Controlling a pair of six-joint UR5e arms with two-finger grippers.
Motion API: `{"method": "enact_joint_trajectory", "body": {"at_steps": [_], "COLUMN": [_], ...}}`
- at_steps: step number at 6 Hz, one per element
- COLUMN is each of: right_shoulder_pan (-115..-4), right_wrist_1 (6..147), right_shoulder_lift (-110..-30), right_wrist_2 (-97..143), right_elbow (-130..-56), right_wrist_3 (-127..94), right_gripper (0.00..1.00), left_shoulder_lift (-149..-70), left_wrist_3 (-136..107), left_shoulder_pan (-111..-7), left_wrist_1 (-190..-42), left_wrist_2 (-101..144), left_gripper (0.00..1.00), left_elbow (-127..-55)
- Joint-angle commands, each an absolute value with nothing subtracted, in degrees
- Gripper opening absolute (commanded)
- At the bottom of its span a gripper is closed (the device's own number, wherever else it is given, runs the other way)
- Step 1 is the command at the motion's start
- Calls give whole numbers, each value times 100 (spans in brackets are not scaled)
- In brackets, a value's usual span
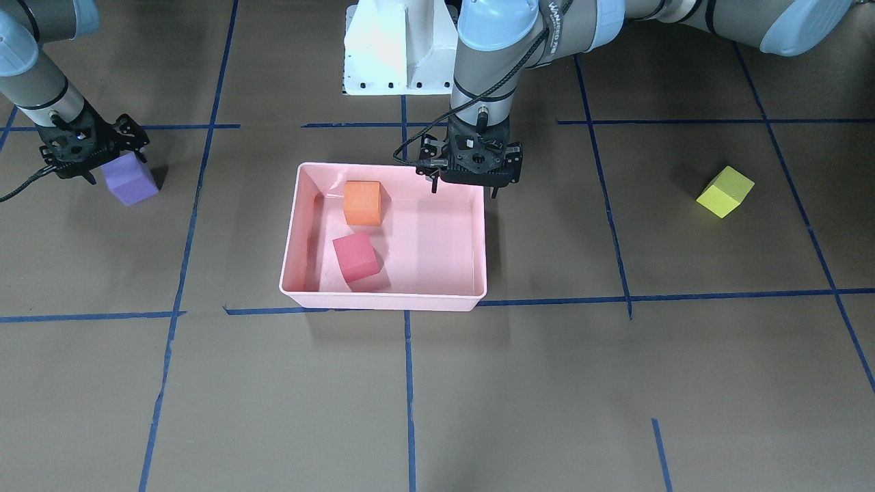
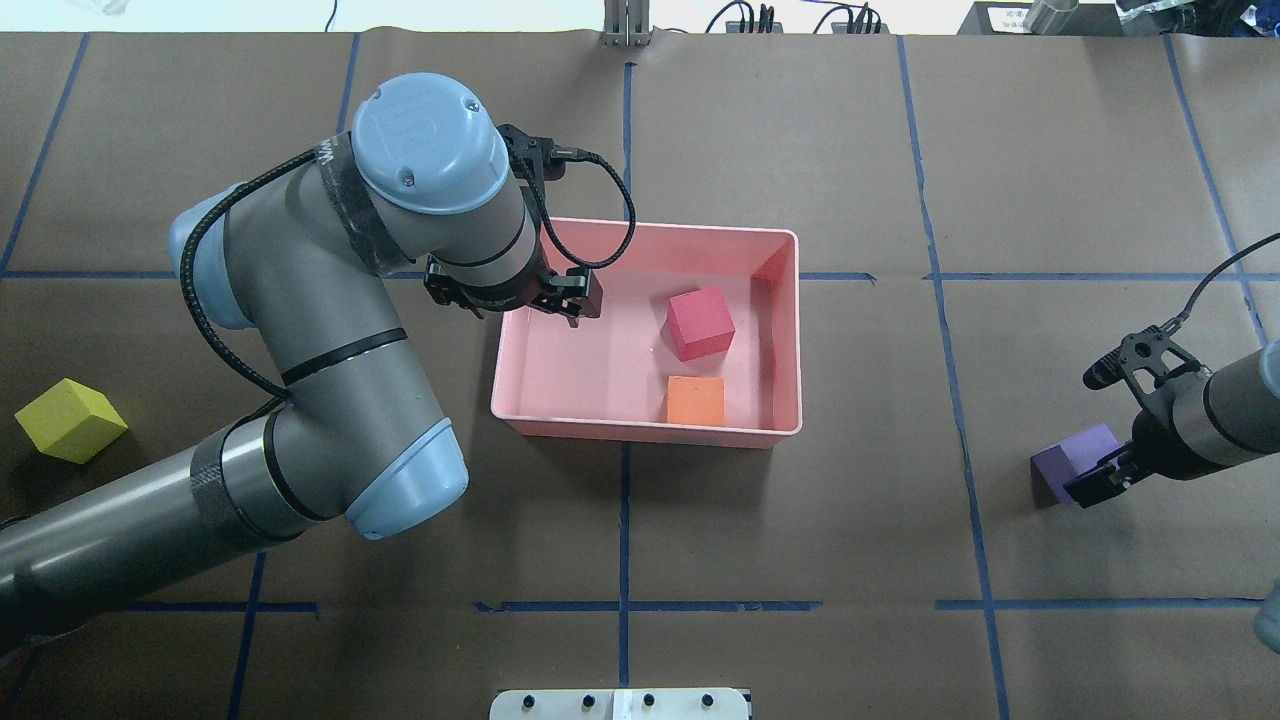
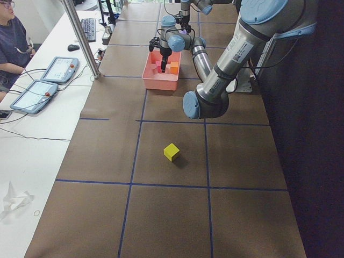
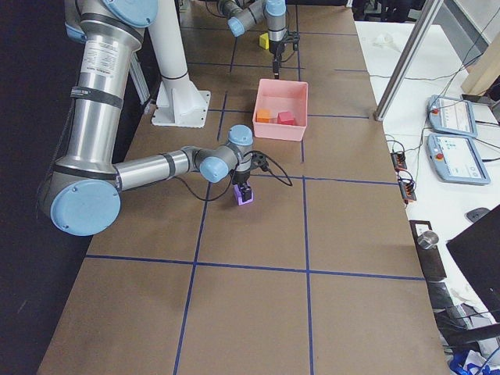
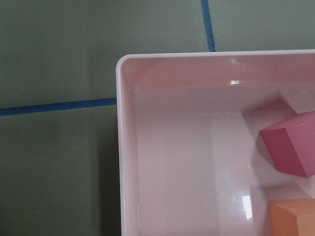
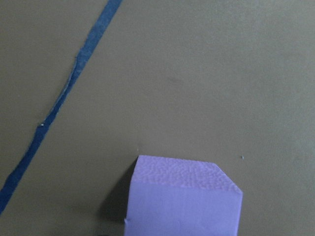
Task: Place blocks into pink bin with both arms
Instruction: 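Hold the left gripper over the bin while the right gripper grasps the purple cube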
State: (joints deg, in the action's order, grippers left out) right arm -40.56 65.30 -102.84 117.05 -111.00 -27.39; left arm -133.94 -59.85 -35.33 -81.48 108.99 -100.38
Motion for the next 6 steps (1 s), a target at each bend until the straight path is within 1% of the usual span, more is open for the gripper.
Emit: {"method": "enact_joint_trajectory", "body": {"at_steps": [1,2,3,4,5,6], "right_shoulder_pan": [-3947,-3929,-3946,-3946,-4068,-4217], "right_wrist_1": [6530,6530,6530,6539,6609,6644], "right_shoulder_lift": [-10222,-10213,-10213,-10152,-9864,-9513], "right_wrist_2": [11698,11690,11716,11751,11803,11960], "right_elbow": [-10978,-10934,-10968,-11125,-11284,-11285], "right_wrist_3": [-2768,-2786,-2804,-3152,-3721,-4292], "right_gripper": [94,64,27,20,18,18], "left_shoulder_lift": [-13395,-13395,-13395,-13377,-12942,-12555], "left_wrist_3": [-5985,-5985,-5985,-5898,-5036,-4140], "left_shoulder_pan": [-3533,-3533,-3533,-3542,-3568,-3777], "left_wrist_1": [-8147,-8147,-8147,-8147,-8139,-8139], "left_wrist_2": [10898,10898,10907,10933,10960,10977], "left_gripper": [100,100,100,100,100,100], "left_elbow": [-10037,-10046,-10055,-10072,-10325,-10492]}}
